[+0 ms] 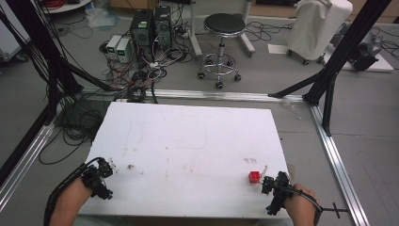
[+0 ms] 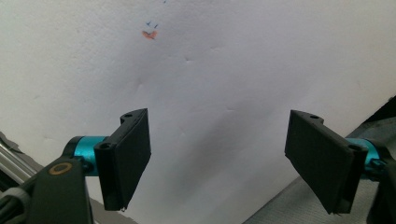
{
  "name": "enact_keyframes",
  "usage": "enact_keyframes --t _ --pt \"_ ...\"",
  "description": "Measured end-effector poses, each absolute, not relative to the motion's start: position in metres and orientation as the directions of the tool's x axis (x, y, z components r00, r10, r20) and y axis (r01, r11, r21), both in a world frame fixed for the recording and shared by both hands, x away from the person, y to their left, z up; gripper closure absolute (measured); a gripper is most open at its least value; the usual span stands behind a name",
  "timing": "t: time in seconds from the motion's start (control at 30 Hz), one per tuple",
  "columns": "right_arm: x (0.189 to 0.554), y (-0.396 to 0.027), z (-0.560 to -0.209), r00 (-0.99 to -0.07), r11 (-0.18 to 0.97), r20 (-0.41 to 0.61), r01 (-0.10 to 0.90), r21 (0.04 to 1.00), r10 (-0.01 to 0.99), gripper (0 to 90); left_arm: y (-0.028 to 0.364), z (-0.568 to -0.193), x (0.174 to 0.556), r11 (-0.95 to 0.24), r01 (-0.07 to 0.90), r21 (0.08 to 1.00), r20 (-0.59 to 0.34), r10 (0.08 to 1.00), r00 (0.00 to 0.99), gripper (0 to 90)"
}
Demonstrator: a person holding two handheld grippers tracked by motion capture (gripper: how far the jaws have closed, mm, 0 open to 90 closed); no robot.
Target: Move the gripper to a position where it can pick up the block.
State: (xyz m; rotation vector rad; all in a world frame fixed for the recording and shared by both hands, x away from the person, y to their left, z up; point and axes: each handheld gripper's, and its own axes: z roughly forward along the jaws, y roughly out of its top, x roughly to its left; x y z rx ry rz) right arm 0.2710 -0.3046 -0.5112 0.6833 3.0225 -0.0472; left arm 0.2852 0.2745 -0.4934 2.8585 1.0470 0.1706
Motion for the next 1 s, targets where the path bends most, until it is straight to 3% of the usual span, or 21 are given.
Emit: enact_keyframes --t 1.0 --pt "0.2705 -0.3081 -0.5073 -0.903 0.903 -0.042 0.429 -0.003 0.428 1.3 0.2746 -0.4917 0.2831 -0.759 0.636 0.138 0.084 0.649 0.756 22.8"
